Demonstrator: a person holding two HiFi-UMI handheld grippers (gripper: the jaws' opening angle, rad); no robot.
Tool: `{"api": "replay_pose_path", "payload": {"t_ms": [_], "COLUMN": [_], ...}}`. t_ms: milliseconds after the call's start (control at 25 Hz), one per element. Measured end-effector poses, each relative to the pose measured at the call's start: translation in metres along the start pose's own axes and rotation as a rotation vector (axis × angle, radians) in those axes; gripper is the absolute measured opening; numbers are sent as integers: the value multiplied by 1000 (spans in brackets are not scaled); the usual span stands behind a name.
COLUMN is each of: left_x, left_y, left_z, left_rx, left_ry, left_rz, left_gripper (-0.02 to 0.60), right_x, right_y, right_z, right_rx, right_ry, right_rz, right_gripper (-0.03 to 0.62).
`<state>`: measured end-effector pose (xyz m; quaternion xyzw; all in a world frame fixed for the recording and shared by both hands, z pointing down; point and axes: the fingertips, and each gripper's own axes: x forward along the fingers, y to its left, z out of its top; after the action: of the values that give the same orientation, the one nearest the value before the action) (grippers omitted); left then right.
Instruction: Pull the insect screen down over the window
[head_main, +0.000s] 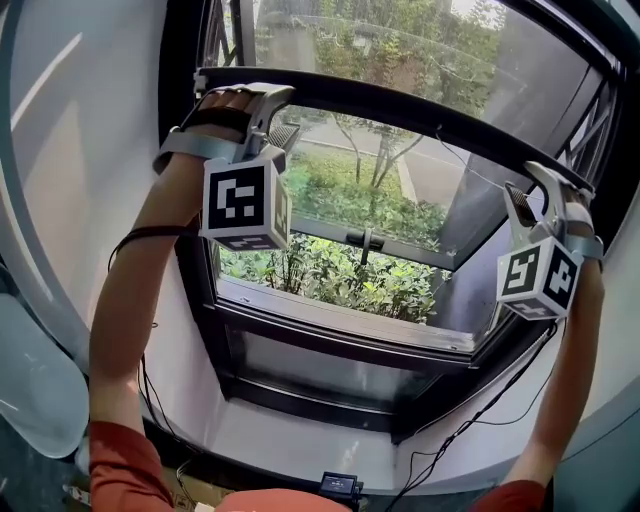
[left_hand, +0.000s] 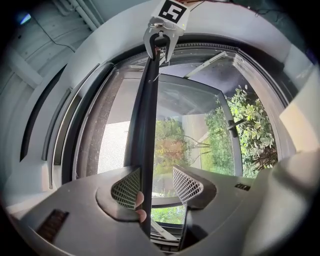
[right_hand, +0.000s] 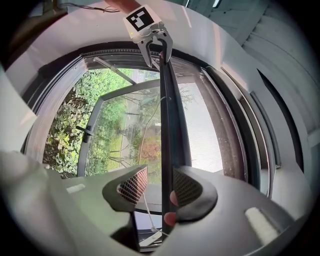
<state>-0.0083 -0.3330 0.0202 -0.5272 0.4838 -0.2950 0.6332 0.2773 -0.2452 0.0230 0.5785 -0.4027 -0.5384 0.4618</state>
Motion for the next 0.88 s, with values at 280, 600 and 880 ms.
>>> {"api": "replay_pose_path", "payload": {"t_ms": [280,600,880], "left_x": [-6,-20,-28], "left_y": [-27,-64,-82], "left_z": [-1,-1,-7], "left_rx": [6,-23,-61], "left_ry": [-8,-27,-38], "left_rz": [-34,-84,-76], "left_gripper": [196,196,196], "right_x": [-5,-15,-22], "right_y": [26,61,81], "right_z": [1,2,9], "right_rx": [9,26,38], "right_ry": [-8,-23,-30], "right_rz": [32,59,90], "right_gripper": [166,166,166]}}
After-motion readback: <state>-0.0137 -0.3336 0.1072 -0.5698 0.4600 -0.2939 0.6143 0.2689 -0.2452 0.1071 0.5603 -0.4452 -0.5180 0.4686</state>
